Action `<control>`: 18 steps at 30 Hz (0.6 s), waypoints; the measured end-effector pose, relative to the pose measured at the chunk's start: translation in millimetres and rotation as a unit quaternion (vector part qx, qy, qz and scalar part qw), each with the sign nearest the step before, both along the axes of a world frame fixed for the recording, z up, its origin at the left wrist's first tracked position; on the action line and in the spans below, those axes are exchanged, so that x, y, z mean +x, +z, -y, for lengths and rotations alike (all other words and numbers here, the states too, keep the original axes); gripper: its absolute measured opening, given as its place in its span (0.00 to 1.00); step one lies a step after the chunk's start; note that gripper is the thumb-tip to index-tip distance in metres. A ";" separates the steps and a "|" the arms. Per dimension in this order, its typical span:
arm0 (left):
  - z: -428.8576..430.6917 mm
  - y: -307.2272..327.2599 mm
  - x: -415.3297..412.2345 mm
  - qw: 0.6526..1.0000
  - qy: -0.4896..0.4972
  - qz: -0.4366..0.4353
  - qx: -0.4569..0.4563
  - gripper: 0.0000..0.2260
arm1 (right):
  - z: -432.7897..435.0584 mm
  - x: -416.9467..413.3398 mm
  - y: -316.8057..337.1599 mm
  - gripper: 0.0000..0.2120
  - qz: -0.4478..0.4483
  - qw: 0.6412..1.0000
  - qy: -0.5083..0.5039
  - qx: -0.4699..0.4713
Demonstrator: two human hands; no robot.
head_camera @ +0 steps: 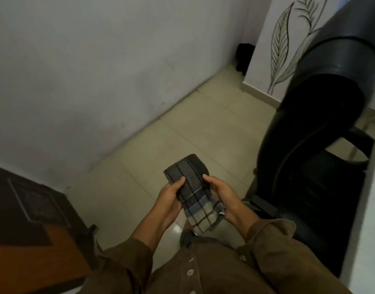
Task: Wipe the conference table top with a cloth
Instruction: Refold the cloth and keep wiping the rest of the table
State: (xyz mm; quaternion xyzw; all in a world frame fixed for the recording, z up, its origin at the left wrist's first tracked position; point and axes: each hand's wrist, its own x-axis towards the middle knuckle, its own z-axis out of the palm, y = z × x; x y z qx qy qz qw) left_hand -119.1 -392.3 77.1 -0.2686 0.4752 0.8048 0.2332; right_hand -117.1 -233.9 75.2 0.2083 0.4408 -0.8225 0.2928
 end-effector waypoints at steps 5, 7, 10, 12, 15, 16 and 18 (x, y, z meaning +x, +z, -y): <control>34.4 11.5 -91.6 0.997 0.028 -0.018 -0.073 0.10 | 34.2 -106.9 9.7 0.16 -0.072 0.985 0.095 0.126; 44.7 9.3 -132.4 0.996 0.038 -0.027 -0.076 0.09 | 42.3 -155.8 9.4 0.15 -0.098 0.977 0.113 0.153; 50.5 9.9 -186.2 0.996 0.060 -0.029 -0.058 0.11 | 48.7 -216.0 12.0 0.15 -0.117 0.970 0.117 0.180; 50.9 11.8 -218.3 0.997 0.056 -0.030 -0.048 0.12 | 46.7 -247.7 14.7 0.11 -0.113 0.967 0.120 0.197; 47.0 9.8 -270.6 0.998 0.024 -0.036 -0.039 0.14 | 34.1 -294.4 16.6 0.07 -0.121 0.958 0.119 0.230; 45.6 7.5 -291.6 0.999 0.013 -0.037 -0.035 0.15 | 28.0 -310.5 16.4 0.08 -0.128 0.953 0.119 0.246; 39.2 0.7 -329.6 0.999 -0.019 -0.030 -0.028 0.20 | 15.4 -334.4 10.9 0.11 -0.133 0.948 0.111 0.268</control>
